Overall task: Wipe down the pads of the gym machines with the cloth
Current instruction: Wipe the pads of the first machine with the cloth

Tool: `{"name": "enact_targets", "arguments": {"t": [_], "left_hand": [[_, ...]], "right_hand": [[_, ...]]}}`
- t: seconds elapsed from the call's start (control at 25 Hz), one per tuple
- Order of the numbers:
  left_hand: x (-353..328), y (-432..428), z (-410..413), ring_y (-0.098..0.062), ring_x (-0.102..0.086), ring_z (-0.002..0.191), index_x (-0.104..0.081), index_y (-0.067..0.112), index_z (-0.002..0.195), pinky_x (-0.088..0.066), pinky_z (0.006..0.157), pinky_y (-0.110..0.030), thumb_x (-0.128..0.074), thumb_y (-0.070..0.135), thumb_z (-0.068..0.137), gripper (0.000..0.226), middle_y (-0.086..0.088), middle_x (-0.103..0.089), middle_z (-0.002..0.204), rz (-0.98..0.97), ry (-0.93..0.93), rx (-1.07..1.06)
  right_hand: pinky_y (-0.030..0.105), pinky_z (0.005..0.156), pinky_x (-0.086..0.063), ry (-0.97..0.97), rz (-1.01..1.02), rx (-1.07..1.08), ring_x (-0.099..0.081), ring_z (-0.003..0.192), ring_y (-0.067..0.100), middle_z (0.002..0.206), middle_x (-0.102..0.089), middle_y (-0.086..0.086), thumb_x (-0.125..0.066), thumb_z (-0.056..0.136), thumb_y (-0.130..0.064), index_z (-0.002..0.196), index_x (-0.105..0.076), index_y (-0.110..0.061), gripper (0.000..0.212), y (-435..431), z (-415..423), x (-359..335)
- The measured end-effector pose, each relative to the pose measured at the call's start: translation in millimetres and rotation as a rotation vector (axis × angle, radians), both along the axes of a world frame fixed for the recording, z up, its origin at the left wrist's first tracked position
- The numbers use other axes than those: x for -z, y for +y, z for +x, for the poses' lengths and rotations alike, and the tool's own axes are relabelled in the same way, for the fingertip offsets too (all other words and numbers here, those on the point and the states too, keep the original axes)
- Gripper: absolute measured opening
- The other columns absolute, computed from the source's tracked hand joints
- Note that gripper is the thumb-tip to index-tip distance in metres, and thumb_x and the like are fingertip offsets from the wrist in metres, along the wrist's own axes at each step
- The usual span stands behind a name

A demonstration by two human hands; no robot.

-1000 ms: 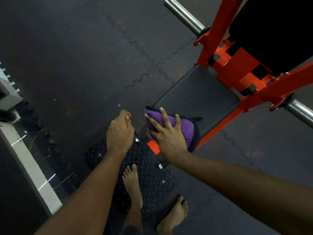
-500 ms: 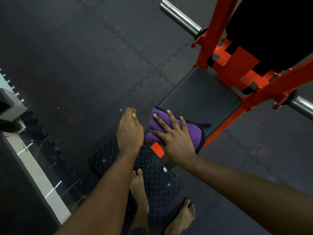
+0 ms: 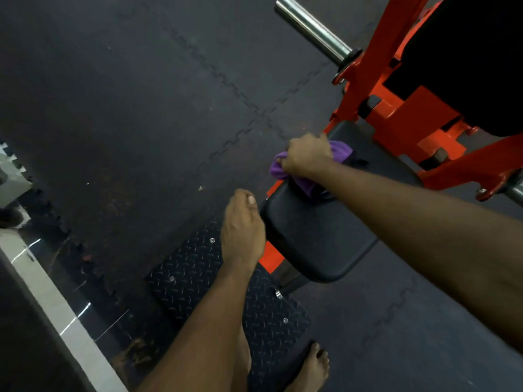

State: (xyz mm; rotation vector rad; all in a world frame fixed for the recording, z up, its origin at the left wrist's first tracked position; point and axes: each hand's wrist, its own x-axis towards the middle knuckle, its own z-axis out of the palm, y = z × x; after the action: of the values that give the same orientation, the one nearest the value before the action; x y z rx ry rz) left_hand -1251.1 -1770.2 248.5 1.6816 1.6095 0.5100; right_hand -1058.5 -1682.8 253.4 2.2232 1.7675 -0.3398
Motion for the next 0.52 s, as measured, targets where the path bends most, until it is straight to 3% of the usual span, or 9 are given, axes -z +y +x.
{"name": "enact_targets", "arguments": {"t": [0.08, 0.16, 0.24, 0.4, 0.52], "left_hand": [[3, 9, 15, -0.024, -0.056, 0.109, -0.054, 0.017, 0.121, -0.046, 0.094, -0.045, -0.033, 0.027, 0.108, 0.027, -0.004, -0.061, 0.113, -0.108, -0.037, 0.16], [9, 17, 22, -0.025, -0.056, 0.112, -0.052, 0.017, 0.128, -0.046, 0.096, -0.045, -0.033, 0.027, 0.108, 0.03, -0.006, -0.061, 0.118, -0.16, 0.006, 0.301], [13, 25, 23, -0.029, -0.057, 0.112, -0.051, 0.018, 0.13, -0.047, 0.095, -0.048, -0.035, 0.028, 0.107, 0.03, -0.007, -0.061, 0.119, -0.202, 0.064, 0.369], [11, 28, 19, -0.033, -0.059, 0.107, -0.05, 0.017, 0.129, -0.049, 0.091, -0.051, -0.037, 0.029, 0.107, 0.029, -0.011, -0.062, 0.116, -0.239, 0.094, 0.393], [3, 24, 23, -0.034, -0.059, 0.105, -0.05, 0.015, 0.128, -0.049, 0.089, -0.051, -0.036, 0.027, 0.107, 0.028, -0.014, -0.063, 0.116, -0.23, 0.094, 0.375]], "right_hand": [[0.044, 0.105, -0.034, -0.087, 0.041, 0.106, -0.056, 0.114, 0.033, 0.109, -0.068, 0.014, -0.048, 0.096, -0.052, 0.106, -0.072, -0.014, 0.046, 13, 45, 3], [0.053, 0.11, -0.028, -0.041, 0.07, 0.256, -0.049, 0.12, 0.034, 0.112, -0.065, 0.014, -0.048, 0.097, -0.054, 0.105, -0.071, -0.018, 0.043, 20, 75, 5], [0.053, 0.106, -0.033, 0.017, 0.093, 0.337, -0.049, 0.12, 0.035, 0.115, -0.063, 0.015, -0.047, 0.098, -0.053, 0.105, -0.07, -0.02, 0.041, 22, 76, 6], [0.046, 0.099, -0.036, 0.041, 0.144, 0.208, -0.052, 0.116, 0.031, 0.108, -0.067, 0.011, -0.048, 0.097, -0.05, 0.097, -0.071, -0.018, 0.04, 1, 31, 9], [0.046, 0.099, -0.034, 0.196, 0.276, 0.224, -0.045, 0.125, 0.028, 0.119, -0.069, -0.002, -0.049, 0.098, -0.051, 0.104, -0.074, -0.023, 0.037, -28, 19, 12]]}}
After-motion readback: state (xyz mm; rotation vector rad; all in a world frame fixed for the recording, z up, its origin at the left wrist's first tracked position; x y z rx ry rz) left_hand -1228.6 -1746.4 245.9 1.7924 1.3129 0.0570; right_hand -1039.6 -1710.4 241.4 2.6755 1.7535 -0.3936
